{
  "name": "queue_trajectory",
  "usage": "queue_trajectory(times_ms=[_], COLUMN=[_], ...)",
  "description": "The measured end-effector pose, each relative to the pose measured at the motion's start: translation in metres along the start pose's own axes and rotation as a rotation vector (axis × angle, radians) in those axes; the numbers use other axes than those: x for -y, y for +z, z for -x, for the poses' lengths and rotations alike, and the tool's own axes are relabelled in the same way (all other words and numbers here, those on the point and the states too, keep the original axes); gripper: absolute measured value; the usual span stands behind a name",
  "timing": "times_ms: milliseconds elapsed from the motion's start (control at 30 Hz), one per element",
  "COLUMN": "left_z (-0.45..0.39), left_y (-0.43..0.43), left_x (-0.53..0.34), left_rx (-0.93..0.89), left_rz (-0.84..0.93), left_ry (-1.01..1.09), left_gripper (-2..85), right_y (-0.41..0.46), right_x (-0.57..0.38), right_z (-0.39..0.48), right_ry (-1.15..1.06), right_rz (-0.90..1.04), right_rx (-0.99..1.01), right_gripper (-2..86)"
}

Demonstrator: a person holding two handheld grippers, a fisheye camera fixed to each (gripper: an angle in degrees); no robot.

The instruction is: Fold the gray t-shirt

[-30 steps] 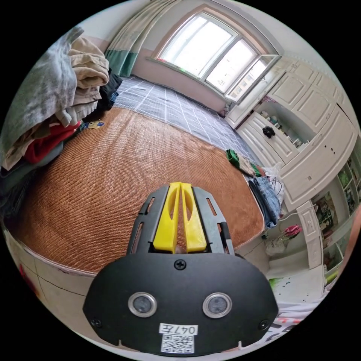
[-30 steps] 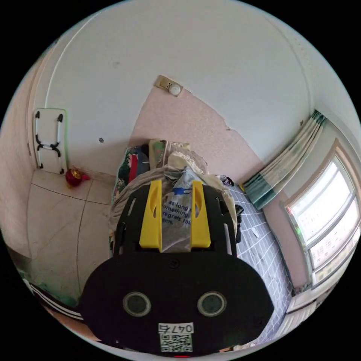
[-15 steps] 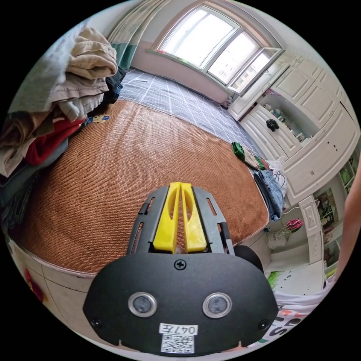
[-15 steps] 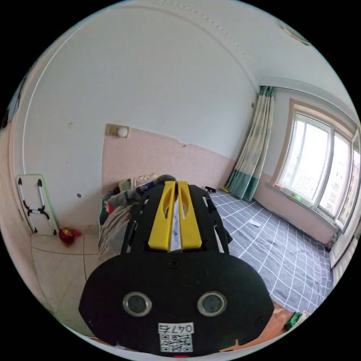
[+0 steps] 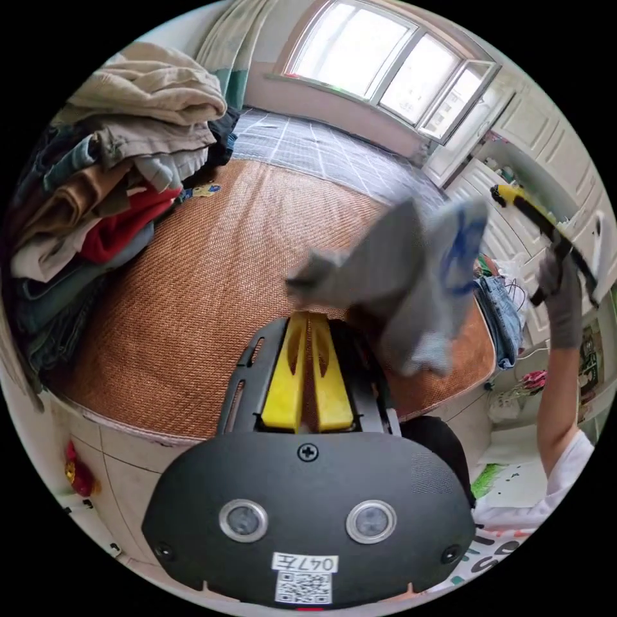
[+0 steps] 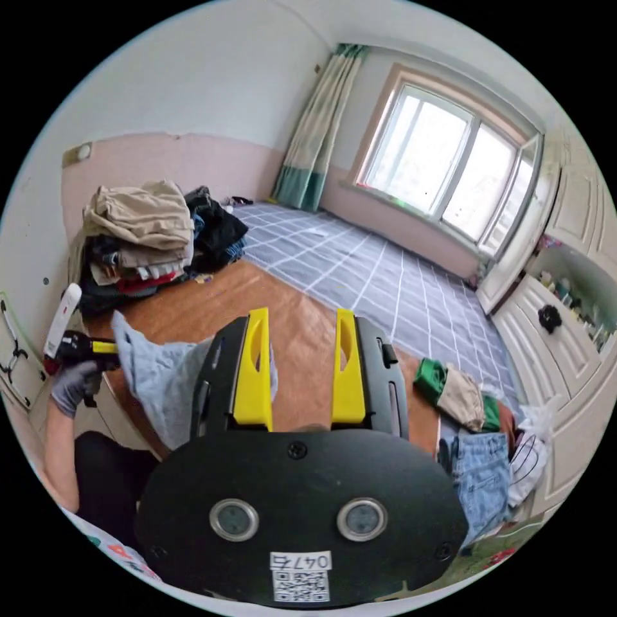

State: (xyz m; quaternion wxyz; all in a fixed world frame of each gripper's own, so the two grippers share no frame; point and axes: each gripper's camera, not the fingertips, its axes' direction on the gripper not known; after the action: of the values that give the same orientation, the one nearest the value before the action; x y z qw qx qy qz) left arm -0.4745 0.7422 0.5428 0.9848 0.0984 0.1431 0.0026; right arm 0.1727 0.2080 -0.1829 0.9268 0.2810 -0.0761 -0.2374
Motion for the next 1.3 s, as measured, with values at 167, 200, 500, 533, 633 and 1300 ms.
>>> queue_trajectory(times_ms=[167,200,500,533,633,1300], left_z=[-0.042,-0.049,-0.172,-0.188,-0.218,-0.246], left_y=[-0.014,-0.016,-0.067,-0.066,-0.066,-0.200], left_x=[0.035,0.039,0.107,0.117,0.142,0.295], left_rx=[0.050,0.048,-0.031,-0.003,0.048,0.175], left_rz=[-0.002,-0.005,0.011,0.035,0.062,0.051], left_ry=[0.043,0.056,0.361,0.382,0.388,0.344], left_gripper=[-0.4,-0.2,7.5,7.9,8.4,8.2], right_y=[0.042,0.045,0.082,0.090,0.105,0.237], right_x=[-0.141,-0.154,-0.236,-0.235,-0.227,-0.151], right_z=[-0.043,-0.044,-0.012,-0.010,-0.011,0.028], right_ry=[0.177,0.192,0.142,0.127,0.124,0.071], right_rz=[0.192,0.203,0.256,0.260,0.228,0.177], right_rx=[0.138,0.156,0.348,0.333,0.355,0.518], right_gripper=[4.2,3.8,3.5,3.7,4.0,-0.3])
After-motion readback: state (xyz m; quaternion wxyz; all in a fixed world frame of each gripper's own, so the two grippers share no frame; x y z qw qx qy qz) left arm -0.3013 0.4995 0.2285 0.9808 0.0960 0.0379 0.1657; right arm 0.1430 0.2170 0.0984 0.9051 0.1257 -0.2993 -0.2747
